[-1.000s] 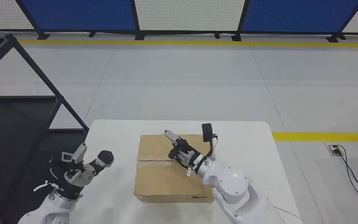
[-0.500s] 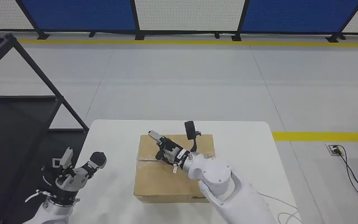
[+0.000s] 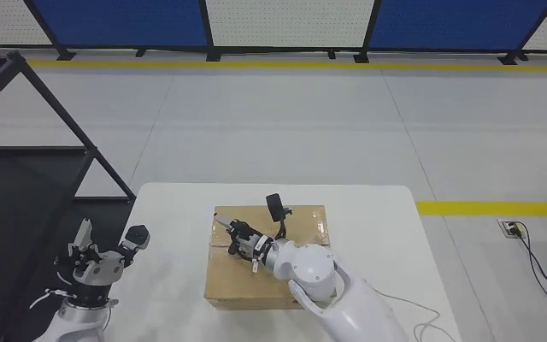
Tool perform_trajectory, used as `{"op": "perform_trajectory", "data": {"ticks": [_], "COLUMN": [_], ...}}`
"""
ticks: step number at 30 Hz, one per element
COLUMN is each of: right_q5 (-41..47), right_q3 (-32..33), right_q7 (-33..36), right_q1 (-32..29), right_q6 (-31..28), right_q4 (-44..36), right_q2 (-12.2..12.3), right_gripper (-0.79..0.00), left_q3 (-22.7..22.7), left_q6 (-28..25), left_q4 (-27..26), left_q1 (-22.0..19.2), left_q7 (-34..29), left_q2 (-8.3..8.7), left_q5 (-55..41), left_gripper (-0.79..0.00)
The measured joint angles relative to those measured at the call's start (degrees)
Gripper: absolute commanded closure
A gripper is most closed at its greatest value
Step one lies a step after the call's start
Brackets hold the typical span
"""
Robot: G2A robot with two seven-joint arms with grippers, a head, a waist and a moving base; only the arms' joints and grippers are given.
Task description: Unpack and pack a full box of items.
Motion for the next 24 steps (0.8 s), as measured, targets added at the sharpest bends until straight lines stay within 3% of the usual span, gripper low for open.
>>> {"op": "perform_trajectory", "data": {"ticks": [7,24], "right_q5": [-1.1,-6.4], "right_q3": [2.9,17.6], "right_q7": [-0.9,-1.3], "right_q1": [-2.8,-19.1], "right_q6": [-1.6,-2.0], "right_q4": [-1.0,-16.5], "right_q2": [0.4,4.4], "right_gripper": [-0.785,-0.785], "left_q3": [0.0,0.0], "left_q6": [0.0,0.0], "left_q4": [0.0,0.0], "left_q1": [0.0,0.0], "left_q7": [0.0,0.0], "left_q2": [0.00,0.00], "left_q5": [0.0,0.0], "left_gripper": [-0.785,-0.785]}}
